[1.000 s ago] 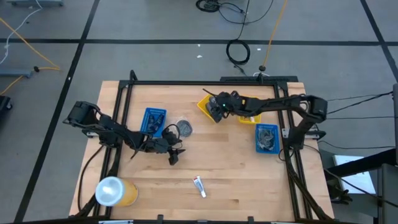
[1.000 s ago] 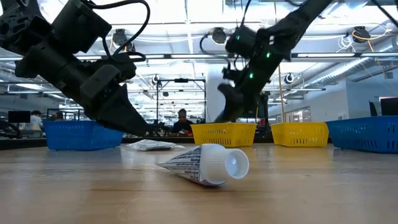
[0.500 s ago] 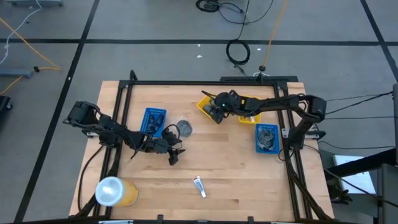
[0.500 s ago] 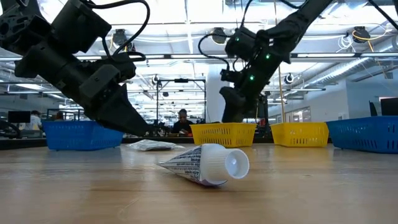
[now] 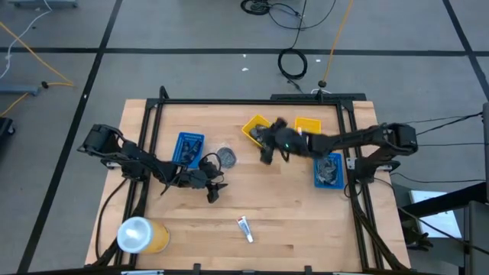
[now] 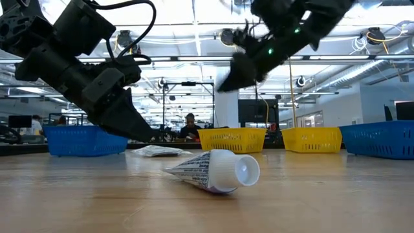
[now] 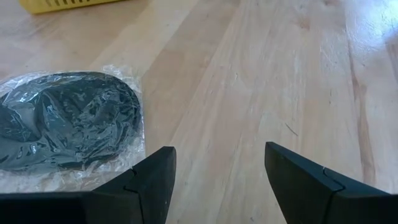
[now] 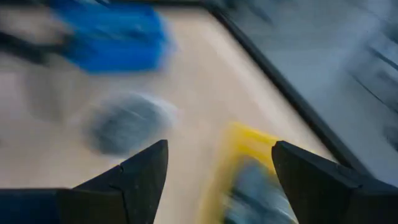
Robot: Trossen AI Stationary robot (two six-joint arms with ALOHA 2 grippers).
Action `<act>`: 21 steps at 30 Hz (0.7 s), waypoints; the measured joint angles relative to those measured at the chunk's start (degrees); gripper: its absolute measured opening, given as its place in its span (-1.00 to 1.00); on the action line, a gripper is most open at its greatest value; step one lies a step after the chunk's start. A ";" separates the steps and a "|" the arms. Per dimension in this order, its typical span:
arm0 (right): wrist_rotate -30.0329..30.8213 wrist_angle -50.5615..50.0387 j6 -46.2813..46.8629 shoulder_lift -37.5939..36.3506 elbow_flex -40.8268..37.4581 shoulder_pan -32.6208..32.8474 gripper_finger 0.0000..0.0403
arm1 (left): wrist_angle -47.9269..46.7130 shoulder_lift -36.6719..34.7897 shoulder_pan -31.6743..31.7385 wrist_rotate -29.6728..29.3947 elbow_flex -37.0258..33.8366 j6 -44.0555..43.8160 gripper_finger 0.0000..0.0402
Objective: Pick & Place Travel size toiletries
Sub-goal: Put the white toothpaste into the right yellow bin
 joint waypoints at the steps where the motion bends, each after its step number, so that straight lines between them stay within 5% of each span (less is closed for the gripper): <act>1: -3.15 5.03 -0.69 0.08 -1.36 1.36 0.38 | 0.01 0.00 0.00 -0.01 0.00 0.00 0.21; 7: -18.82 28.49 2.22 2.11 -9.75 7.92 0.37 | 1.12 0.00 0.00 -0.08 -0.04 0.06 0.21; 11: -25.97 28.64 8.73 4.08 -10.85 11.89 0.37 | 1.88 0.00 0.00 -1.12 -0.04 0.11 0.21; 21: -19.22 24.65 16.67 17.35 -3.37 24.43 0.37 | 6.68 0.00 1.49 -6.04 -0.04 4.53 0.21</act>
